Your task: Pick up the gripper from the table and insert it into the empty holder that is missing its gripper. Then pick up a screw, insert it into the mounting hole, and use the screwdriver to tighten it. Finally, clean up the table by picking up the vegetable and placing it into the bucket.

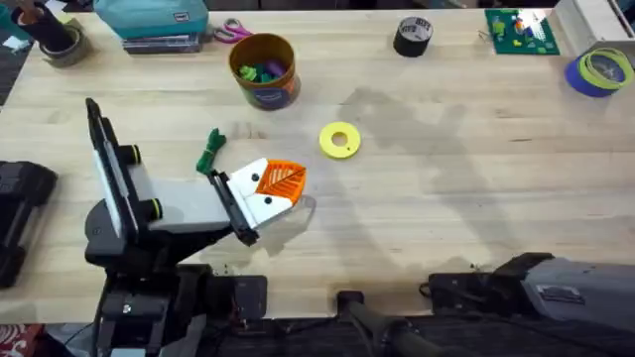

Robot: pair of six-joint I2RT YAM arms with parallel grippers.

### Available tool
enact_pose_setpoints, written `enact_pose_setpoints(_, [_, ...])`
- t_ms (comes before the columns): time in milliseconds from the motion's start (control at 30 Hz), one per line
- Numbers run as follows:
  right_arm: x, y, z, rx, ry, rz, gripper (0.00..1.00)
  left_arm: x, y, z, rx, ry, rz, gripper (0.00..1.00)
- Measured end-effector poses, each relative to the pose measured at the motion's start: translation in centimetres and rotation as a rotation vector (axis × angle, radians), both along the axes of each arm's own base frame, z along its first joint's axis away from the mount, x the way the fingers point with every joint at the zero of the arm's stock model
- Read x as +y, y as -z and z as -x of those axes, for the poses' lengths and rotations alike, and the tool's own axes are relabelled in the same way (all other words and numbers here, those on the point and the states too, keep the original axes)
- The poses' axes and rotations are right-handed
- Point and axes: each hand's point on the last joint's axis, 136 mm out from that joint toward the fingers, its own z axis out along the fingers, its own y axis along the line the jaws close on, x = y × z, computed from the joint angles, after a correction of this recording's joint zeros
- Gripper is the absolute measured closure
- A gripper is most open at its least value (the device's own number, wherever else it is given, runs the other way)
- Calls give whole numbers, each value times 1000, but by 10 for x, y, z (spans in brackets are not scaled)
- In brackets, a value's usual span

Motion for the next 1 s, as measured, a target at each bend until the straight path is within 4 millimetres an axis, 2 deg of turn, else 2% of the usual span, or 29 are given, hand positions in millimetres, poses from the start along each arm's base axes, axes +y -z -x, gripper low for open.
enact_pose_setpoints(100, [33, -10, 28, -87, -139, -36, 976, 0, 0, 0, 1, 0, 0, 993])
enact_pose_setpoints(200, [51, -5, 45, -134, -254, -66, 976, 0, 0, 0, 0, 0, 0, 993])
enact_pose_setpoints(333, [58, 6, 55, -193, -354, -109, 976, 0, 0, 0, 0, 0, 0, 993])
enact_pose_setpoints(533, [63, 22, 85, -266, -531, -147, 976, 0, 0, 0, 0, 0, 0, 993])
enact_pose_setpoints(733, [71, 43, 117, -224, -717, -119, 976, 0, 0, 0, 1, 0, 0, 993])
enact_pose_setpoints(1000, [87, 50, 154, -211, -879, -94, 976, 0, 0, 0, 0, 0, 0, 993])
